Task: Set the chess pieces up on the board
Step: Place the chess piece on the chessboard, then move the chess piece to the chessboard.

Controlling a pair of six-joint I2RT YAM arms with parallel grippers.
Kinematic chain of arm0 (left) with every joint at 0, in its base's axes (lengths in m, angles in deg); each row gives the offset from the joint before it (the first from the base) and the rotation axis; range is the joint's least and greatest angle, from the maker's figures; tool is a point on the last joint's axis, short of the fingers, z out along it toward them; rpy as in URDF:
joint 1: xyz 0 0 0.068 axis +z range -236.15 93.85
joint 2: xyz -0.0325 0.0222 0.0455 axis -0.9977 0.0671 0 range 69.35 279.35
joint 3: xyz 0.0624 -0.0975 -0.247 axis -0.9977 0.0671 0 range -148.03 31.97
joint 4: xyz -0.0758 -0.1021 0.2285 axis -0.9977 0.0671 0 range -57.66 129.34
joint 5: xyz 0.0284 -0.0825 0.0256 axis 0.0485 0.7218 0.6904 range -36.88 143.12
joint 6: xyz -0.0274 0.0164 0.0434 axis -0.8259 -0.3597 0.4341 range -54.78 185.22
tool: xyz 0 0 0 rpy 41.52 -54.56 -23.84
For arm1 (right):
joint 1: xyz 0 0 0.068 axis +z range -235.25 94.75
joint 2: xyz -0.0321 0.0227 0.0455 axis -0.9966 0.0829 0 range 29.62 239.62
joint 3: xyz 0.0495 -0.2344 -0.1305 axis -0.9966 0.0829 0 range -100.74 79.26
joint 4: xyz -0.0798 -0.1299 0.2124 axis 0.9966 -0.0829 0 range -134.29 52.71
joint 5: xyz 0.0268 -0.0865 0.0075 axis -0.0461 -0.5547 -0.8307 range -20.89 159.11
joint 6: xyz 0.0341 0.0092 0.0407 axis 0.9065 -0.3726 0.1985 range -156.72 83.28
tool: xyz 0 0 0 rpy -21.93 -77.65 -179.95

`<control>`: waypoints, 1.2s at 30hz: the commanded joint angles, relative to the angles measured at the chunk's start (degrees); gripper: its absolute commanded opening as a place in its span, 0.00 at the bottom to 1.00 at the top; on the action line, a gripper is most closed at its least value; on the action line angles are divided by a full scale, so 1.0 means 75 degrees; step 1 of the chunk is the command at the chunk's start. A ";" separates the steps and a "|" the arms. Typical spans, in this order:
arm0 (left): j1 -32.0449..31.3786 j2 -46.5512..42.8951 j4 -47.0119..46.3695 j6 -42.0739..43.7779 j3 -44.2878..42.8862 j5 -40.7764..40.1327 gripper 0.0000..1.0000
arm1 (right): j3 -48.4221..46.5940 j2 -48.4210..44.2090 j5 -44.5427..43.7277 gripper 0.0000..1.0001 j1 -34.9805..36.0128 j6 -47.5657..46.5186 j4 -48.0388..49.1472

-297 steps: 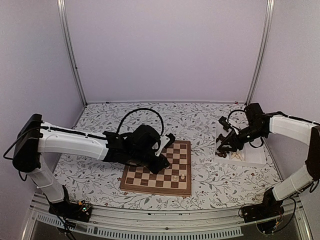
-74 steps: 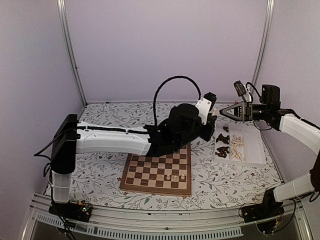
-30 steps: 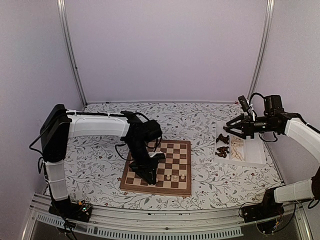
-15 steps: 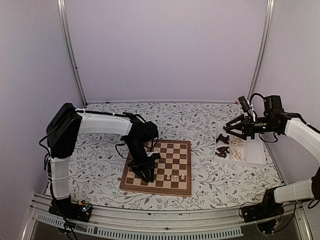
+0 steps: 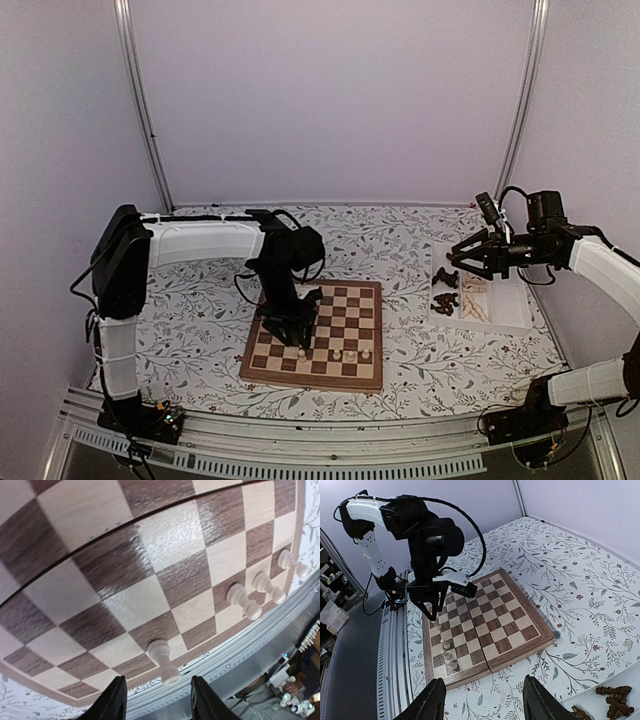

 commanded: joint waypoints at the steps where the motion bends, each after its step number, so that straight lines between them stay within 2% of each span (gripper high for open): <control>1: -0.0796 -0.0898 0.0489 -0.0236 -0.0109 -0.2127 0.48 | -0.0021 0.0122 0.0031 0.56 0.0013 -0.0131 -0.0092; 5: -0.1528 -0.1820 -0.0980 -0.0280 0.0728 -0.3732 0.49 | -0.0023 0.0181 -0.0108 0.56 0.0019 -0.0170 -0.0005; 8: -0.1700 -0.2453 -0.2379 -0.0350 0.1701 -0.3893 0.51 | -0.0011 0.0224 -0.0132 0.56 0.0016 -0.0201 0.0039; 10: -0.1695 -0.2557 -0.2813 -0.0431 0.2261 -0.3851 0.52 | -0.0011 0.0286 -0.0153 0.56 0.0032 -0.0238 0.0045; 17: -0.1855 -0.2298 -0.3387 -0.0489 0.2711 -0.4029 0.52 | 0.0011 0.0354 -0.0250 0.56 0.0029 -0.0309 0.0059; 22: -0.1859 -0.2038 -0.3331 -0.0404 0.2507 -0.4265 0.45 | 0.0030 0.0274 -0.0319 0.56 0.0030 -0.0301 0.0069; 27: -0.1859 -0.1730 -0.3162 -0.0401 0.2329 -0.4207 0.30 | 0.0037 0.0243 -0.0297 0.56 0.0029 -0.0333 0.0050; 36: -0.1859 -0.1724 -0.2905 -0.0557 0.2285 -0.4057 0.24 | 0.0036 0.0196 -0.0272 0.56 0.0030 -0.0355 0.0039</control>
